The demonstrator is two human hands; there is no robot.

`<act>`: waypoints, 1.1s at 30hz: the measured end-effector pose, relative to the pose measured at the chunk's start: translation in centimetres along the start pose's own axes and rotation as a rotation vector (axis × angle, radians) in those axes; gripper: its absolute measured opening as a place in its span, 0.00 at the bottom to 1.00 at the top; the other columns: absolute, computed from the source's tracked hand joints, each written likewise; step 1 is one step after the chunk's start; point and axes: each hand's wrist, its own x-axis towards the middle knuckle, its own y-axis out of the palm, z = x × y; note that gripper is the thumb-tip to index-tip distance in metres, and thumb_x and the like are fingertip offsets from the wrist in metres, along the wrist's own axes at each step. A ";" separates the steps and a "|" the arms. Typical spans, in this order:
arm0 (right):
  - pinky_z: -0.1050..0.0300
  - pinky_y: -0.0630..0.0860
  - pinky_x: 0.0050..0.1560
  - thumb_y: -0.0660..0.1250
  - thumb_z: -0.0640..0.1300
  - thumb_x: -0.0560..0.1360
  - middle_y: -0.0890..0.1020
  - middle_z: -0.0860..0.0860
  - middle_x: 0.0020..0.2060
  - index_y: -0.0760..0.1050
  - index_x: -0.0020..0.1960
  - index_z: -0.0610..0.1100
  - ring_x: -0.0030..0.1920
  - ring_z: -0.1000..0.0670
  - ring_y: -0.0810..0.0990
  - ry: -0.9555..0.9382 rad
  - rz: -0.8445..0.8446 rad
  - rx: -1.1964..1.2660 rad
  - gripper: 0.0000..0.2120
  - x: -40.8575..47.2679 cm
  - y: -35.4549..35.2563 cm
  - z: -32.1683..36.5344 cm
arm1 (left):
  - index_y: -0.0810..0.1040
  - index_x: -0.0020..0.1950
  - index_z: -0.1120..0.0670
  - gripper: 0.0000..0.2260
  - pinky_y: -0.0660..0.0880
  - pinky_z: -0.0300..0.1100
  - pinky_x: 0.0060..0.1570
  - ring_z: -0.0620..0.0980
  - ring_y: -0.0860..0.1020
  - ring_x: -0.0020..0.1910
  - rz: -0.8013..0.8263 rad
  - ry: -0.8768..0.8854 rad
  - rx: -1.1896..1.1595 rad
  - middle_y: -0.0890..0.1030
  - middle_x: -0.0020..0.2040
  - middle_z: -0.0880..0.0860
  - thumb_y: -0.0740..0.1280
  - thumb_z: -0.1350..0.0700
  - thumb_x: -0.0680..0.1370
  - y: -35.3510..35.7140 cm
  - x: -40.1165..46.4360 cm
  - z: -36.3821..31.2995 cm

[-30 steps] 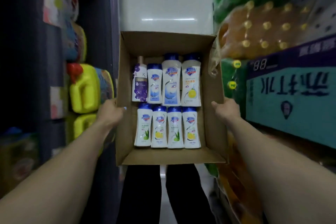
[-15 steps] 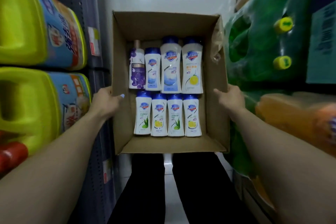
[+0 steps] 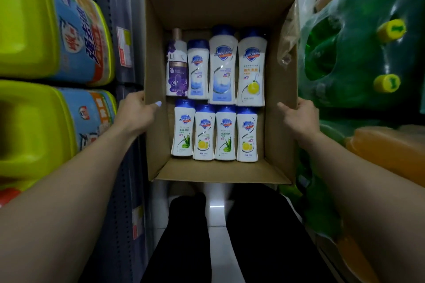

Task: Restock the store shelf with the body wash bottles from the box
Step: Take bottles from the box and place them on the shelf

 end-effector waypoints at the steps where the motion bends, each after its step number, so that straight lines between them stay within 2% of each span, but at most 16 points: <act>1: 0.41 0.75 0.60 0.66 0.48 0.75 0.83 0.41 0.56 0.78 0.62 0.42 0.59 0.38 0.79 0.004 0.004 0.002 0.18 0.1 0.1 0.1 | 0.75 0.64 0.56 0.17 0.76 0.46 0.55 0.57 0.79 0.57 -0.005 0.001 0.017 0.80 0.61 0.57 0.66 0.52 0.77 0.1 0.2 -0.1; 3: 0.42 0.75 0.61 0.66 0.47 0.76 0.82 0.42 0.57 0.77 0.62 0.42 0.60 0.38 0.78 0.010 0.005 -0.001 0.17 0.1 0.5 0.1 | 0.76 0.64 0.56 0.16 0.72 0.41 0.53 0.58 0.78 0.59 -0.014 0.000 0.068 0.80 0.61 0.57 0.66 0.53 0.77 0.5 0.4 -0.2; 9: 0.51 0.73 0.60 0.64 0.44 0.77 0.81 0.41 0.58 0.75 0.64 0.41 0.60 0.39 0.77 -0.035 -0.025 -0.041 0.16 -0.5 1.5 -0.5 | 0.74 0.66 0.55 0.18 0.71 0.44 0.56 0.57 0.77 0.61 -0.015 -0.004 0.072 0.79 0.63 0.56 0.65 0.52 0.77 1.2 0.7 0.6; 11: 0.52 0.71 0.61 0.64 0.45 0.77 0.79 0.42 0.62 0.71 0.67 0.43 0.63 0.40 0.75 -0.043 -0.049 -0.058 0.19 -0.7 1.7 -0.1 | 0.70 0.69 0.53 0.22 0.71 0.45 0.59 0.56 0.75 0.63 -0.009 -0.003 0.032 0.77 0.65 0.55 0.66 0.51 0.76 1.3 0.7 0.5; 14: 0.53 0.64 0.66 0.66 0.47 0.75 0.71 0.45 0.69 0.64 0.72 0.44 0.68 0.46 0.68 -0.124 -0.314 -0.089 0.27 -3.0 2.1 1.3 | 0.58 0.75 0.52 0.31 0.67 0.45 0.65 0.54 0.68 0.70 -0.200 0.076 0.016 0.69 0.71 0.55 0.68 0.52 0.75 2.2 -1.2 -0.5; 16: 0.64 0.62 0.61 0.67 0.47 0.74 0.73 0.44 0.64 0.67 0.68 0.42 0.63 0.47 0.70 -0.265 -0.455 -0.027 0.24 -5.6 3.3 2.0 | 0.56 0.75 0.51 0.32 0.63 0.40 0.63 0.52 0.64 0.71 -0.353 0.214 0.103 0.64 0.72 0.55 0.67 0.54 0.75 3.3 -3.6 -1.0; 17: 0.69 0.62 0.56 0.67 0.46 0.74 0.75 0.44 0.60 0.70 0.65 0.41 0.58 0.48 0.72 -0.312 -0.410 0.038 0.21 -6.7 4.3 2.1 | 0.58 0.74 0.52 0.30 0.63 0.38 0.60 0.51 0.63 0.70 -0.396 0.284 0.136 0.64 0.71 0.56 0.67 0.54 0.75 3.9 -4.7 -0.9; 18: 0.69 0.66 0.54 0.67 0.45 0.74 0.77 0.45 0.56 0.71 0.63 0.40 0.54 0.49 0.73 -0.317 -0.277 0.112 0.19 -7.5 5.4 2.0 | 0.61 0.73 0.52 0.28 0.63 0.37 0.57 0.51 0.64 0.68 -0.398 0.330 0.157 0.65 0.70 0.56 0.67 0.55 0.75 4.4 -5.4 -0.7; 19: 0.65 0.71 0.53 0.68 0.44 0.74 0.78 0.46 0.52 0.72 0.62 0.41 0.51 0.50 0.75 -0.270 -0.088 0.176 0.18 -8.0 6.7 1.9 | 0.64 0.71 0.53 0.25 0.64 0.36 0.54 0.50 0.66 0.66 -0.359 0.337 0.159 0.67 0.68 0.56 0.67 0.56 0.75 5.0 -5.7 -0.3; 21: 0.61 0.74 0.47 0.68 0.47 0.74 0.79 0.48 0.51 0.72 0.63 0.42 0.48 0.52 0.76 -0.094 0.291 0.225 0.19 -8.4 9.2 1.5 | 0.70 0.67 0.54 0.20 0.69 0.34 0.49 0.50 0.73 0.61 -0.179 0.221 0.071 0.73 0.63 0.55 0.68 0.56 0.75 6.0 -4.8 0.9; 22: 0.62 0.73 0.47 0.69 0.48 0.74 0.80 0.47 0.53 0.72 0.65 0.42 0.49 0.53 0.77 -0.032 0.395 0.211 0.21 -8.3 10.3 1.3 | 0.71 0.66 0.54 0.20 0.72 0.36 0.49 0.50 0.75 0.59 -0.080 0.127 0.026 0.76 0.62 0.55 0.68 0.55 0.75 6.3 -4.1 1.4; 24: 0.61 0.72 0.52 0.69 0.49 0.74 0.78 0.45 0.60 0.69 0.69 0.42 0.54 0.51 0.77 0.036 0.454 0.212 0.25 -7.8 12.0 1.1 | 0.71 0.67 0.55 0.22 0.76 0.45 0.56 0.52 0.77 0.59 0.045 -0.025 -0.016 0.78 0.63 0.55 0.68 0.53 0.75 6.7 -2.7 2.2; 26: 0.58 0.71 0.59 0.68 0.47 0.75 0.76 0.44 0.66 0.66 0.71 0.41 0.64 0.48 0.75 0.074 0.468 0.243 0.27 -7.0 13.1 1.0 | 0.70 0.67 0.56 0.22 0.76 0.50 0.58 0.53 0.78 0.59 0.092 -0.114 -0.076 0.78 0.63 0.55 0.68 0.53 0.75 6.9 -1.5 2.6; 27: 0.59 0.70 0.59 0.68 0.46 0.75 0.76 0.44 0.66 0.67 0.70 0.40 0.65 0.47 0.74 0.083 0.464 0.243 0.26 -6.5 13.5 1.0 | 0.71 0.67 0.56 0.21 0.76 0.51 0.58 0.53 0.78 0.58 0.113 -0.141 -0.099 0.79 0.63 0.54 0.68 0.53 0.75 7.1 -0.9 2.8; 30: 0.58 0.73 0.56 0.67 0.45 0.76 0.80 0.45 0.60 0.73 0.65 0.40 0.61 0.46 0.78 0.080 0.406 0.220 0.19 -5.3 15.1 0.8 | 0.72 0.65 0.54 0.18 0.75 0.55 0.59 0.55 0.79 0.58 0.133 -0.187 -0.107 0.79 0.62 0.54 0.67 0.53 0.75 8.2 0.7 3.3; 33: 0.54 0.75 0.56 0.67 0.45 0.75 0.80 0.45 0.59 0.74 0.62 0.41 0.59 0.45 0.78 0.087 0.408 0.163 0.17 -4.9 17.1 0.5 | 0.73 0.64 0.55 0.18 0.74 0.54 0.60 0.57 0.77 0.59 0.096 -0.217 -0.054 0.79 0.62 0.56 0.67 0.54 0.76 9.2 1.8 3.9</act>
